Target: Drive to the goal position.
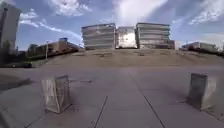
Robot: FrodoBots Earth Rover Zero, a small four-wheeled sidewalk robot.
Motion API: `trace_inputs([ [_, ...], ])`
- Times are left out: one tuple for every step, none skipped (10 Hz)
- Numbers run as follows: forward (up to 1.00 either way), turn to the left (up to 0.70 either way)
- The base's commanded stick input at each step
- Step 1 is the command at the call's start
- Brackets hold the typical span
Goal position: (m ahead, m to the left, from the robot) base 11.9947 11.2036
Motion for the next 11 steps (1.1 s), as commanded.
trace_inputs([
  [0.70, 0.00],
  [0.70, 0.00],
  [0.70, 0.00],
  [0.70, 0.00],
  [0.70, 0.00],
  [0.70, 0.00],
  [0.70, 0.06],
  [0.70, 0.14],
  [0.70, 0.14],
  [0.70, 0.14],
  [0.70, 0.14],
])
